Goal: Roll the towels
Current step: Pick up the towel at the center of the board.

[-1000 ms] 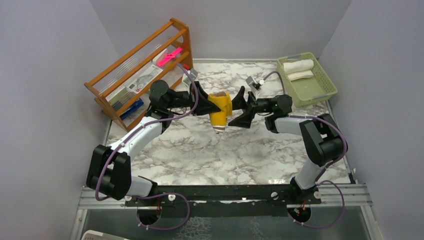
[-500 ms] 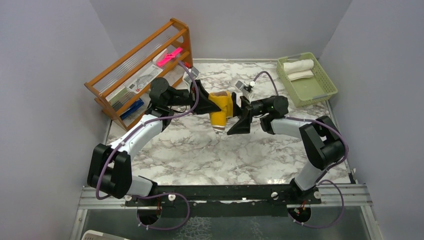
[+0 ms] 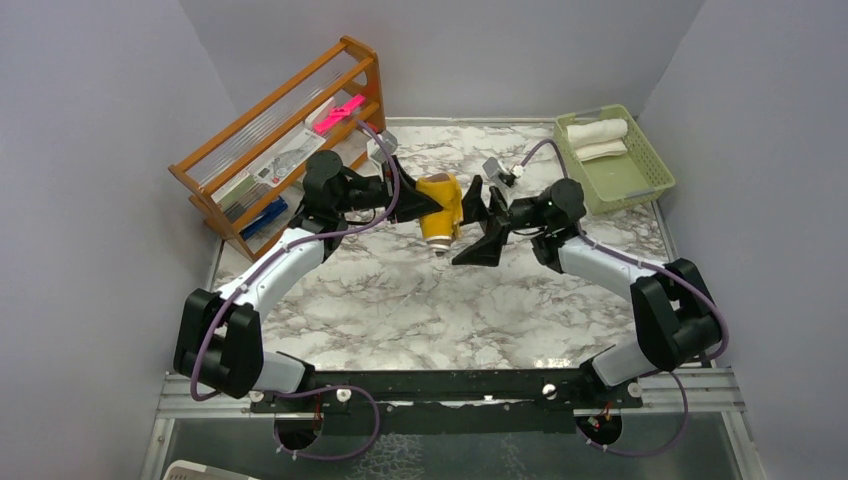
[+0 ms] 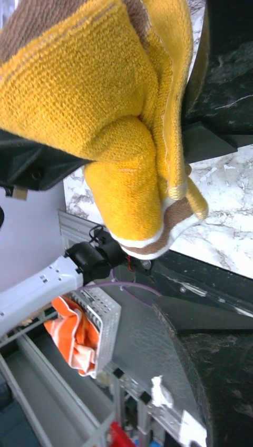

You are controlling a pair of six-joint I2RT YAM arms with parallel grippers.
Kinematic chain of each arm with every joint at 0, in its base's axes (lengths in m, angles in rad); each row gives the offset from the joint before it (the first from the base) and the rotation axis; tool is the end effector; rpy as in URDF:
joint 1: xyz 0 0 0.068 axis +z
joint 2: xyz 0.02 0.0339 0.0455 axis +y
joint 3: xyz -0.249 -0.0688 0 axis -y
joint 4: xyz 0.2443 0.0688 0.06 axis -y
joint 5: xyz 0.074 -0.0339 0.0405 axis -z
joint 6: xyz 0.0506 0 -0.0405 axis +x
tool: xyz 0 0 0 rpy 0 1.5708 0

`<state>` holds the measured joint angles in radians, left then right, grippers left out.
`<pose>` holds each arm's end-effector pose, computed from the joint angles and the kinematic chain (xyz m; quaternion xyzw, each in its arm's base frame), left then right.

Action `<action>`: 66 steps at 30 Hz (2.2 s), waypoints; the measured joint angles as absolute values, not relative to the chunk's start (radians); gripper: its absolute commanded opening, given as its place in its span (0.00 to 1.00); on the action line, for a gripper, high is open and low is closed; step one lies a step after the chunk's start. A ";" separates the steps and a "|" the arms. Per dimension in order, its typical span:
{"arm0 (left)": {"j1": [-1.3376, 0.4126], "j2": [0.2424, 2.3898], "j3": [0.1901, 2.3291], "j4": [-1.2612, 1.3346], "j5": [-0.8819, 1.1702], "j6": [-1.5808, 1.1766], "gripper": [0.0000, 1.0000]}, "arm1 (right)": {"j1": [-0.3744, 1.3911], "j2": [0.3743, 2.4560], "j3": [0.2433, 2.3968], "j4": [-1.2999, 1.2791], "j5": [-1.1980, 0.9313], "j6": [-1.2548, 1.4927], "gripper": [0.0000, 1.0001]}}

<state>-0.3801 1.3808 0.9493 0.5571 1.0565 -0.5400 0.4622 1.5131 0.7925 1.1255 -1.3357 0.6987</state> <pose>0.2790 -0.1589 0.3227 0.3312 0.5996 -0.5863 0.4325 0.2534 0.1812 0.2798 -0.4624 0.4902 0.6445 0.3612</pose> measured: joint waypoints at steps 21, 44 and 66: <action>-0.415 1.333 0.948 0.430 0.933 -0.432 0.03 | 0.498 1.589 0.999 0.512 -1.142 0.334 0.97; -0.481 1.298 0.918 0.339 0.567 -0.380 0.00 | 0.515 1.581 1.055 0.340 -1.047 0.264 0.81; -0.554 1.245 0.875 0.249 0.105 -0.505 0.02 | 0.570 1.647 1.170 0.097 -0.810 0.153 0.36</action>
